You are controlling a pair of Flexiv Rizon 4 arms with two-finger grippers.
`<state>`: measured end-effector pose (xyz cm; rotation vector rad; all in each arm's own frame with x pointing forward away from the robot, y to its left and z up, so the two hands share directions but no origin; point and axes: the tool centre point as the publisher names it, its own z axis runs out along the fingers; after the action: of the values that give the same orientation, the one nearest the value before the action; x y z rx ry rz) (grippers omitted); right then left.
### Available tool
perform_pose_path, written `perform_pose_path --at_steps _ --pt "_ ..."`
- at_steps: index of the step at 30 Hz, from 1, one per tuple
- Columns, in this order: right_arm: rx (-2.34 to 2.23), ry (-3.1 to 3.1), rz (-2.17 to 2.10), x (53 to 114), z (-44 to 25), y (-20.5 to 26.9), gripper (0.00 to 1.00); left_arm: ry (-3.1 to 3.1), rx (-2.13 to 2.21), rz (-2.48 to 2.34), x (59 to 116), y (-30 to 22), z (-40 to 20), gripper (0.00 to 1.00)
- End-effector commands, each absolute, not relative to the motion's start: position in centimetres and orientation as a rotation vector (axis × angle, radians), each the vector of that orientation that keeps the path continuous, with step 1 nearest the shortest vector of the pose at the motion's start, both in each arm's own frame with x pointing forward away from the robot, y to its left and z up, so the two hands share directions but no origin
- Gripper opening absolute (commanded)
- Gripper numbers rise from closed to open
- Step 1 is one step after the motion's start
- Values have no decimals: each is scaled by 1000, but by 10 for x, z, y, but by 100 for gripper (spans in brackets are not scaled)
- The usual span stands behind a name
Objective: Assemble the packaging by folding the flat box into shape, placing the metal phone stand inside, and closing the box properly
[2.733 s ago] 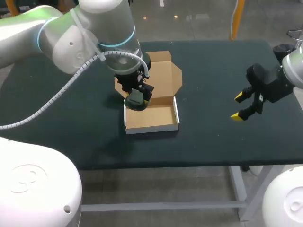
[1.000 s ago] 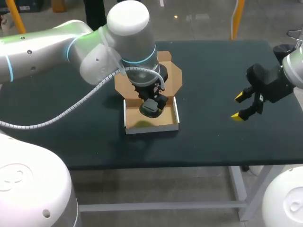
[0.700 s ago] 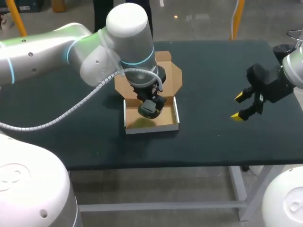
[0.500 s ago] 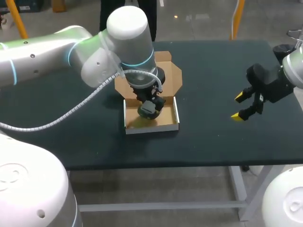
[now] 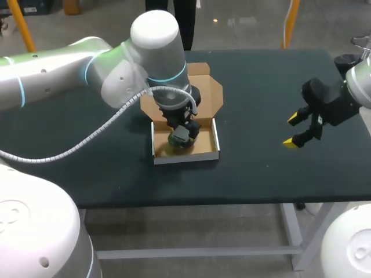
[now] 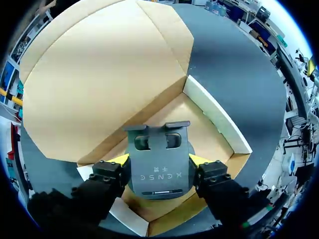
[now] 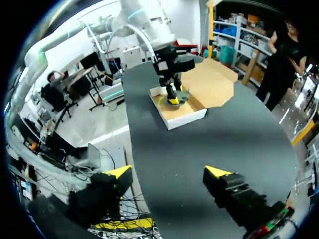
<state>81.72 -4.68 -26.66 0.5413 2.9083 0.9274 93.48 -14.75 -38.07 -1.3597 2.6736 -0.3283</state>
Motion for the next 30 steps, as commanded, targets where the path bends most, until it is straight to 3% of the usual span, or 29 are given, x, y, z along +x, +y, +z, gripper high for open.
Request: perform_pose_path --at_steps 1,14,15,16,17,18,19,20,30 --pt "540 2910 931 818 -266 -47 100 2684 -1368 -315 938 -151 -388 0" --pt "540 2910 931 818 -266 -47 100 2671 -1408 -251 934 -155 -401 0" --pt "540 2910 931 818 -266 -47 100 2670 -1412 -248 934 -155 -401 8" --pt "540 2910 931 818 -266 -47 100 2664 -1420 -243 934 -155 -401 28" --pt "540 2910 931 818 -266 -47 100 2662 -1424 -241 935 -155 -401 40" --pt "540 2910 931 818 -266 -47 100 2658 -1428 -238 936 -155 -401 57" --pt "540 2910 931 818 -266 -47 100 2653 -1431 -237 936 -155 -400 87" --pt "540 2910 931 818 -266 -47 100 2649 -1437 -237 937 -155 -399 100" --pt "540 2910 931 818 -266 -47 100 2578 -1570 -227 932 -153 -380 100"
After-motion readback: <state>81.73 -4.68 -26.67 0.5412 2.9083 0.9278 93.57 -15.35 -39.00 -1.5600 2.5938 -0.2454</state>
